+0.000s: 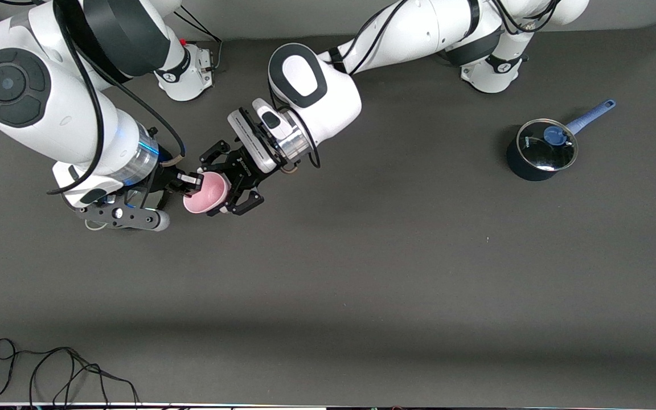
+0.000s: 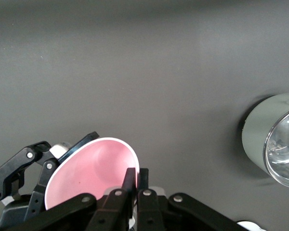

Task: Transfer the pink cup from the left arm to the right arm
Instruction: 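Close the right gripper on the cup rim and open the left gripper, then pull the cup away with the right gripper while the left gripper withdraws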

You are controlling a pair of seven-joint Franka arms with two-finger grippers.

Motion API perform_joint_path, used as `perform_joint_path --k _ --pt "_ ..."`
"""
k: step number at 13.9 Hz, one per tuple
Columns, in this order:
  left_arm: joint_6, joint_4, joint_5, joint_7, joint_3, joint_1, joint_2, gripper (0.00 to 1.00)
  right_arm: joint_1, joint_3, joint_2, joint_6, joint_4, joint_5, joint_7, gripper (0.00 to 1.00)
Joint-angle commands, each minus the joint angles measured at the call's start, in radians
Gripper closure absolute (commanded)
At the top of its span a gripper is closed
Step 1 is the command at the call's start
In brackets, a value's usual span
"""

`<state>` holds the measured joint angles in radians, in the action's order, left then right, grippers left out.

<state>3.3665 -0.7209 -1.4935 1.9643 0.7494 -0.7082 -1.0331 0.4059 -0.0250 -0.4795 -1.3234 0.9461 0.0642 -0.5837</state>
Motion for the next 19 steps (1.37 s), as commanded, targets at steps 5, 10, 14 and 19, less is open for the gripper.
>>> perform_joint_path --k 5,10,14,19 --pt "0.016 0.009 0.01 -0.035 -0.018 -0.01 0.013 1.0 -0.004 -0.003 -0.002 -0.005 -0.01 0.002 0.016 1.0" --pt "0.053 -0.005 0.078 -0.064 -0.105 -0.026 0.039 0.0 -0.006 -0.003 -0.002 -0.007 -0.01 0.002 0.018 1.0" --pt "0.051 -0.006 0.081 -0.078 -0.107 -0.028 0.039 0.0 -0.009 -0.007 -0.002 -0.025 -0.01 -0.001 0.016 1.0" --pt "0.051 -0.029 0.091 -0.071 -0.108 -0.013 0.044 0.0 -0.11 -0.004 -0.002 -0.074 -0.012 -0.007 0.034 1.0"
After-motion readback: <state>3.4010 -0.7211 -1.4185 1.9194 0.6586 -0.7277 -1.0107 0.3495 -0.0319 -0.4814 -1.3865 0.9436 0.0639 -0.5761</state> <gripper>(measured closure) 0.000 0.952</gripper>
